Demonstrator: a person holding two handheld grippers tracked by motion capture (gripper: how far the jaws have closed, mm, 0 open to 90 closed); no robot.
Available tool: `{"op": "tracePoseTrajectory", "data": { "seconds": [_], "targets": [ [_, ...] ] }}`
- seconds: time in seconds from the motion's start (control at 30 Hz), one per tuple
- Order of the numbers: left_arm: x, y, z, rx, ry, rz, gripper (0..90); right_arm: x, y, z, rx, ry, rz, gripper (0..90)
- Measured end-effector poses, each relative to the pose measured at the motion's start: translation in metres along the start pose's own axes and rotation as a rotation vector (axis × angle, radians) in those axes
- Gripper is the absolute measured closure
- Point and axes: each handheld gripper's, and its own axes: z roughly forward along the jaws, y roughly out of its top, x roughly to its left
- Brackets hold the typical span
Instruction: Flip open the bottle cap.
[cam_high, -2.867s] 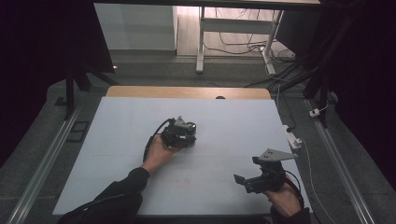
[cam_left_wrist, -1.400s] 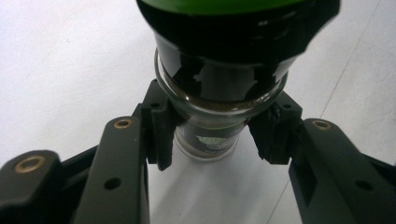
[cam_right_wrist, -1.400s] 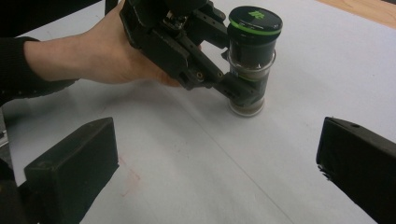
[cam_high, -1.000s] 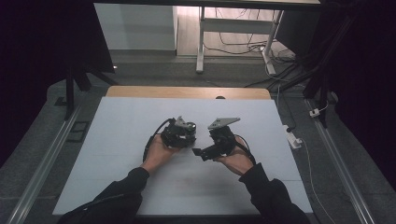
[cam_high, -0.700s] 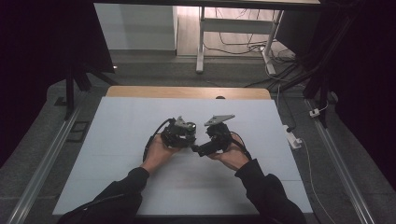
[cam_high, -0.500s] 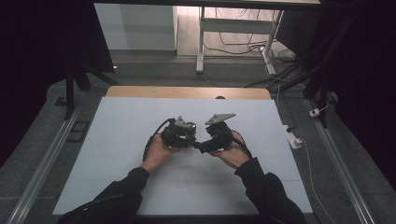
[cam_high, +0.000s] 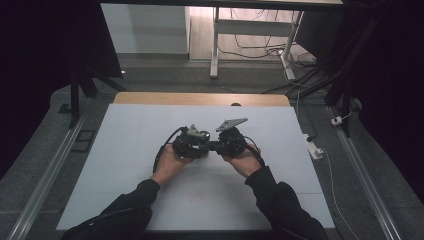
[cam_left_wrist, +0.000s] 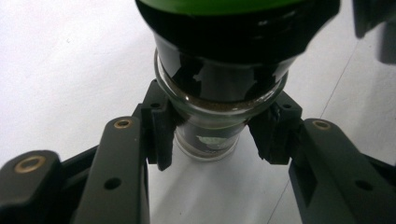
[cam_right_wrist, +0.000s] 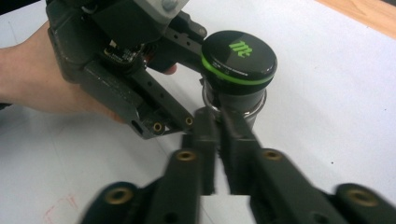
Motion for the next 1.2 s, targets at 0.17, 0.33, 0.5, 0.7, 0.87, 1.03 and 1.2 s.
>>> {"op": "tracePoseTrajectory", "data": {
  "seconds": [0.17, 0.33, 0.5, 0.7, 0.87, 1.03, 1.2],
  "targets": [
    [0.0, 0.0, 0.0, 0.0, 0.001, 0.0, 53.7, 0.0, 0.003, 0.001, -0.012, 0.009, 0.007, 90.0],
    [0.0, 0.0, 0.0, 0.001, 0.001, 0.0, 53.7, 0.001, 0.006, 0.003, -0.016, 0.015, 0.004, 90.0],
    [-0.001, 0.0, 0.0, -0.001, 0.004, 0.0, 53.7, 0.002, 0.008, 0.004, -0.017, 0.007, 0.003, 90.0],
    [-0.001, 0.0, 0.0, -0.002, 0.006, -0.002, 53.8, 0.001, 0.01, 0.004, -0.026, 0.003, 0.011, 90.0],
    [-0.001, 0.0, 0.0, -0.001, 0.004, -0.001, 53.8, 0.0, 0.012, 0.003, -0.034, -0.004, 0.014, 90.0],
    [-0.001, 0.0, 0.0, 0.004, 0.006, 0.004, 53.8, -0.001, 0.015, 0.001, -0.048, -0.012, 0.018, 90.0],
    [-0.001, 0.0, 0.0, -0.001, 0.008, -0.001, 53.8, -0.005, 0.019, -0.001, -0.066, -0.018, 0.021, 90.0]
  ]
}}
